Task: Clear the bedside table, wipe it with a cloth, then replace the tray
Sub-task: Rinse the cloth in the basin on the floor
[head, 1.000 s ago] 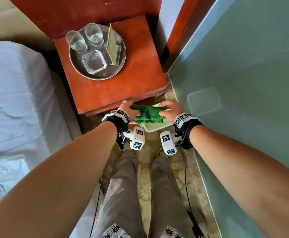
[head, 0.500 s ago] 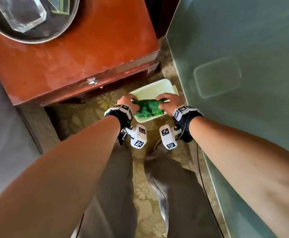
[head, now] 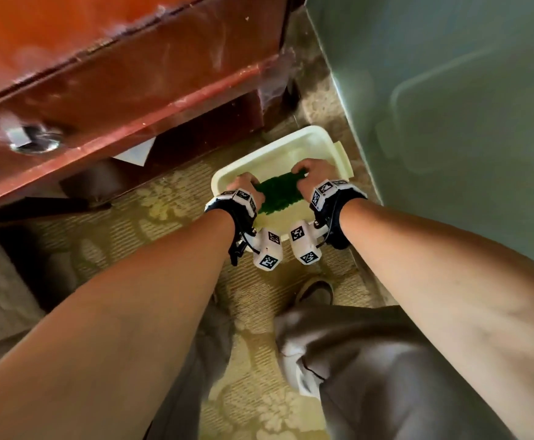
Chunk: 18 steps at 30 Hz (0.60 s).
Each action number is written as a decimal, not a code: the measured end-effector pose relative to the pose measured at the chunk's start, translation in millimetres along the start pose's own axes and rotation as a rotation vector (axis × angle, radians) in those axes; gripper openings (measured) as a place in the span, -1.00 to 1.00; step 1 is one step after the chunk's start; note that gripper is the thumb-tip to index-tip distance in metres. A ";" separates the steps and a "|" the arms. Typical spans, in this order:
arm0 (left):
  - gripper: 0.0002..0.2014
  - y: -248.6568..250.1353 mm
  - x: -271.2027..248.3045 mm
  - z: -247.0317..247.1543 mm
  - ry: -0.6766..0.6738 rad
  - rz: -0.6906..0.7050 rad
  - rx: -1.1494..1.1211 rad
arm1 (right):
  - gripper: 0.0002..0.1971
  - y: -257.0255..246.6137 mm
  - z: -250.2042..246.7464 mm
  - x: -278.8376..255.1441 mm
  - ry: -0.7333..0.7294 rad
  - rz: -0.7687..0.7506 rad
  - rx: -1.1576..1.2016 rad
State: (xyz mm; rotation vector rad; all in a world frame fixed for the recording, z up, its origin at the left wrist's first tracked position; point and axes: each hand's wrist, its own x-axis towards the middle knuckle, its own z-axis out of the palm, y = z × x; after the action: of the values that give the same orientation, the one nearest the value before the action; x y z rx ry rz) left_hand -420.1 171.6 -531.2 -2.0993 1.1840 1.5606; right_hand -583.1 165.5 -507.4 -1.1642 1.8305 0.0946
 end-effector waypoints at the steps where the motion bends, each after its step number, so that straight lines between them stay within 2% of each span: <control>1: -0.73 -1.5 15.1 5.2 -0.016 -0.003 0.005 | -0.64 3.5 4.1 10.0 -0.016 -0.003 -0.030; 6: -0.39 -2.5 55.5 23.5 -0.088 0.033 0.134 | -0.45 15.3 20.6 44.7 -0.156 0.061 -0.143; 10: -0.18 -15.1 64.7 27.1 -0.104 0.030 0.188 | -0.44 12.1 13.4 29.8 -0.168 0.079 -0.167; 14: -0.26 6.9 -24.5 -14.8 -0.109 0.083 0.269 | -0.49 -15.2 -14.2 -23.0 -0.201 0.035 -0.215; 18: -0.27 28.6 -131.7 -62.9 -0.080 0.188 0.408 | -0.50 -65.3 -65.5 -104.9 -0.244 -0.002 -0.263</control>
State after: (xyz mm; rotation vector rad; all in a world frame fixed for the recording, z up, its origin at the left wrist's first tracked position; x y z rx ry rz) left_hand -410.4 172.5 -382.8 -1.6906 1.5545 1.3196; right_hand -565.6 167.5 -368.6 -1.2740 1.6331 0.4679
